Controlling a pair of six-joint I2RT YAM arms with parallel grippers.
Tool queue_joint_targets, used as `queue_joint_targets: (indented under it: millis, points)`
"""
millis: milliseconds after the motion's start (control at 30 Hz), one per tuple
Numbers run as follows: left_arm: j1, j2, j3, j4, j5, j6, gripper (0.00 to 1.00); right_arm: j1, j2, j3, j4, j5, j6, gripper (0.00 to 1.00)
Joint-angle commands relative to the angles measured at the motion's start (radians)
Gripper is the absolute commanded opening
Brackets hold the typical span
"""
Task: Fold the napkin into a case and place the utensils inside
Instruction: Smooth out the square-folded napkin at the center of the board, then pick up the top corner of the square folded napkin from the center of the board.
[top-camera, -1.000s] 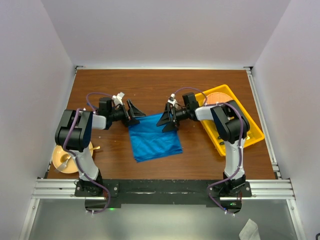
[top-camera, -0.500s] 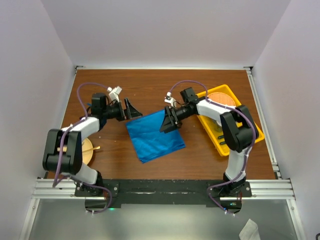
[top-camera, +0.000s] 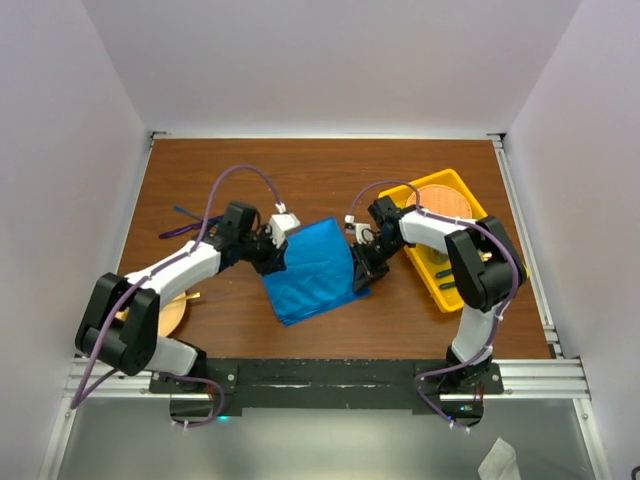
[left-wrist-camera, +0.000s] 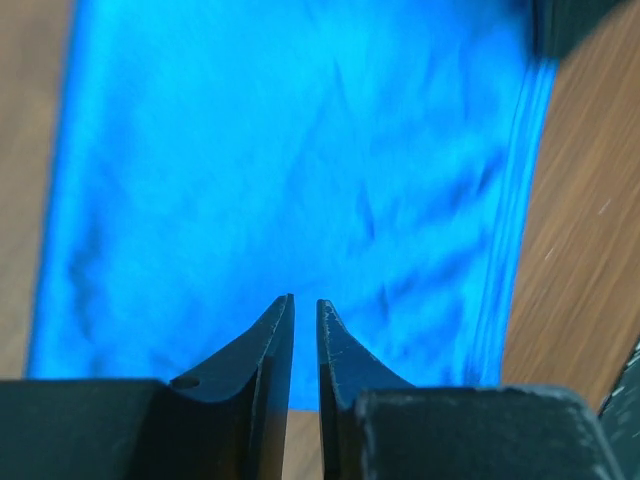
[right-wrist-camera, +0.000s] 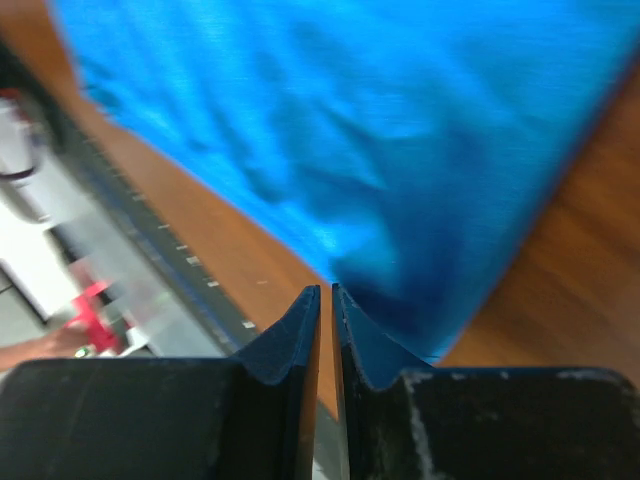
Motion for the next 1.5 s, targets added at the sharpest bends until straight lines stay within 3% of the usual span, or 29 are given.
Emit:
queue_joint_targets:
  millis: [0,300,400,533,633,767,967,1167,1467]
  points:
    - [-0.066,0.023,-0.055,-0.05,-0.155,0.171,0.18,-0.004,0.042,0.029,-0.018,0.167,-0.035,0.11]
    - [-0.196,-0.025,-0.14,-0.103,-0.231,0.234,0.15,0.036,0.126,0.129,-0.045,0.236,-0.111,0.09]
    - [-0.224,-0.095,-0.151,-0.117,-0.215,0.24,0.18,0.037,0.119,0.149,-0.074,0.252,-0.167,0.09]
    - [-0.224,-0.265,-0.186,-0.146,-0.113,0.346,0.5,0.034,0.06,0.148,-0.12,0.233,-0.236,0.1]
    - [-0.222,-0.405,-0.233,-0.169,-0.054,0.496,0.56,0.036,0.019,0.169,-0.175,0.17,-0.268,0.16]
    - [-0.227,-0.415,-0.233,-0.333,0.056,0.744,0.56,0.037,-0.026,0.204,-0.205,0.072,-0.247,0.24]
    - [-0.259,-0.286,-0.195,-0.309,0.035,0.788,0.5,0.034,-0.035,0.247,-0.208,-0.001,-0.194,0.32]
    - [-0.34,-0.263,-0.243,-0.258,-0.006,0.875,0.43,0.025,-0.013,0.264,-0.217,-0.009,-0.184,0.35]
    - [-0.409,-0.226,-0.278,-0.171,-0.033,0.843,0.41,0.008,0.002,0.266,-0.229,-0.043,-0.184,0.39]
